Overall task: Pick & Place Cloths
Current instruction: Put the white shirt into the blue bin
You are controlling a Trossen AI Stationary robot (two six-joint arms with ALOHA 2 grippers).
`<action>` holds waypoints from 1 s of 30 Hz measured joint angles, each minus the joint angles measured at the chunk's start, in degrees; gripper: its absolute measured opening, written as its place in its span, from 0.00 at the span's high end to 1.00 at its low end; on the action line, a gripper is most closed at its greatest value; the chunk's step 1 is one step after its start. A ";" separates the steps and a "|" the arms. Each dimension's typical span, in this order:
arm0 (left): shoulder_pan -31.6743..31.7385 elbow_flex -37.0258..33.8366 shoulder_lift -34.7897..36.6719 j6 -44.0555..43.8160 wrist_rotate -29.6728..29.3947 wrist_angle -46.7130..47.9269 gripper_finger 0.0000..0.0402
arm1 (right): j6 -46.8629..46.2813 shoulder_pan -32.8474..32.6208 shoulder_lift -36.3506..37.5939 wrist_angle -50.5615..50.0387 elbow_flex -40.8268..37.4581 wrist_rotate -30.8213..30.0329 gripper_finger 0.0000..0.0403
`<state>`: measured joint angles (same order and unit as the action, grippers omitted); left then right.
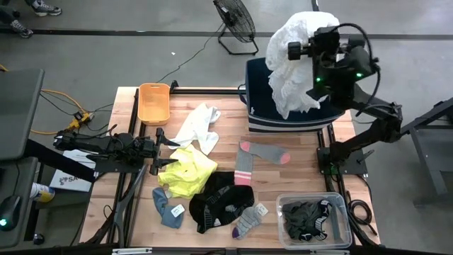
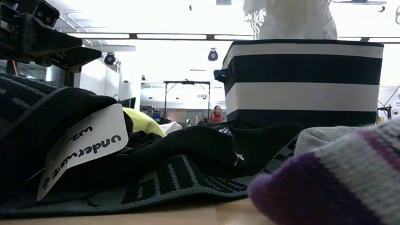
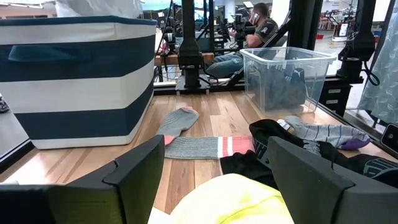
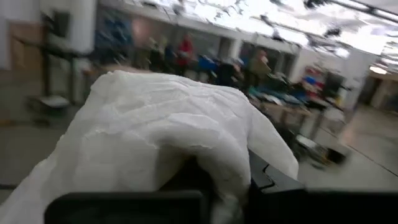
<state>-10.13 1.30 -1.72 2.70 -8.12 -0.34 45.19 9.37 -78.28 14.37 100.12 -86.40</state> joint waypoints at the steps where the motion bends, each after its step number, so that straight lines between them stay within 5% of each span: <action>1: 0.00 0.00 0.00 0.00 0.00 0.00 0.30 | -2.48 0.31 0.00 -3.42 0.00 -1.36 0.95; 15: 0.00 0.00 -0.01 -0.02 0.01 0.00 0.30 | -39.25 0.54 -0.04 -37.23 -0.02 -2.97 0.95; 30: 0.00 0.00 0.00 0.00 0.00 0.00 0.30 | -84.70 10.44 -0.09 -78.96 -0.02 25.95 0.95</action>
<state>-10.13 1.30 -1.72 2.70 -8.12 -0.34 -39.51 19.81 -78.37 -64.59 100.09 -60.46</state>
